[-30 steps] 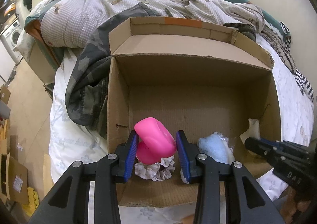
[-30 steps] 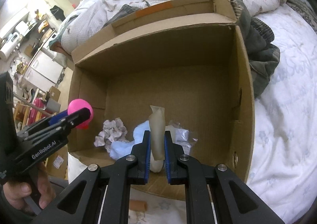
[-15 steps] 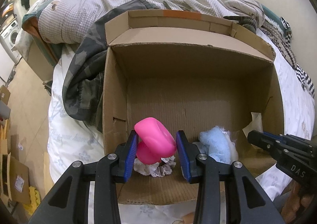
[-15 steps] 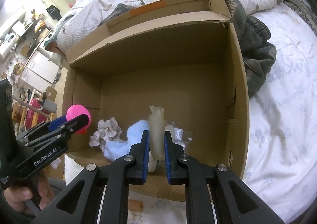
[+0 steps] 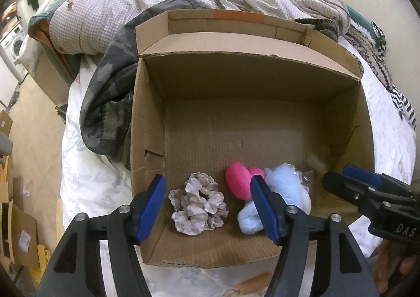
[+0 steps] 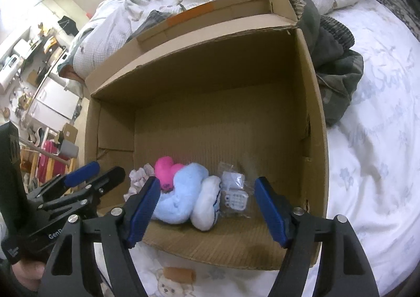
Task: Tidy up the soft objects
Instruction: 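Open the left tool to release the pink toy while the right tool releases the sleeve, then withdraw both open tools from the box toward the sheet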
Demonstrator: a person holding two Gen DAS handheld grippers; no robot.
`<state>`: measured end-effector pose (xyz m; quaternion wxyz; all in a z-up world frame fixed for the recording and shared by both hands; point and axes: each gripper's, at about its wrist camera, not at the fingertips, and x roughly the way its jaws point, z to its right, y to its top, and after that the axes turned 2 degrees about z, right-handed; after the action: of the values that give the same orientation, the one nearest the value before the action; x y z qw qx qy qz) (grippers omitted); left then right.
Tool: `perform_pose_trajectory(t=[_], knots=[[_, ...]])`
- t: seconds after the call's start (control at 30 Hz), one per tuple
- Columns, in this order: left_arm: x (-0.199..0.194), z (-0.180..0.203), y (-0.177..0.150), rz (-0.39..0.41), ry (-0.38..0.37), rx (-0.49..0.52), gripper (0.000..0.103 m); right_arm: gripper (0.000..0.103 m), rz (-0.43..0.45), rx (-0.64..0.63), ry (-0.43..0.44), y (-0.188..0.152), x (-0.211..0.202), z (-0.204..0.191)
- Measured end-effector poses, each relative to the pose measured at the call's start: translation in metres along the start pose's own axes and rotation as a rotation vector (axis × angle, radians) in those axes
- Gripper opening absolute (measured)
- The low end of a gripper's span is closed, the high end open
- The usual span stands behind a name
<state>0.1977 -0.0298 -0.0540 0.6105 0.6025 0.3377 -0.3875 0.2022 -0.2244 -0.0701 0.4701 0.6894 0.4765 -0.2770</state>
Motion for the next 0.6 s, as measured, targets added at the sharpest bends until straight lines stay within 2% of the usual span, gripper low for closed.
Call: perform_pose_trajectory(t=[0.6], knots=[[-0.010,-0.007,-0.002,0.005,-0.004,-0.034,0.064,0.078,0.005,-0.025,-0.043,-0.008,-0.005,-0.006]])
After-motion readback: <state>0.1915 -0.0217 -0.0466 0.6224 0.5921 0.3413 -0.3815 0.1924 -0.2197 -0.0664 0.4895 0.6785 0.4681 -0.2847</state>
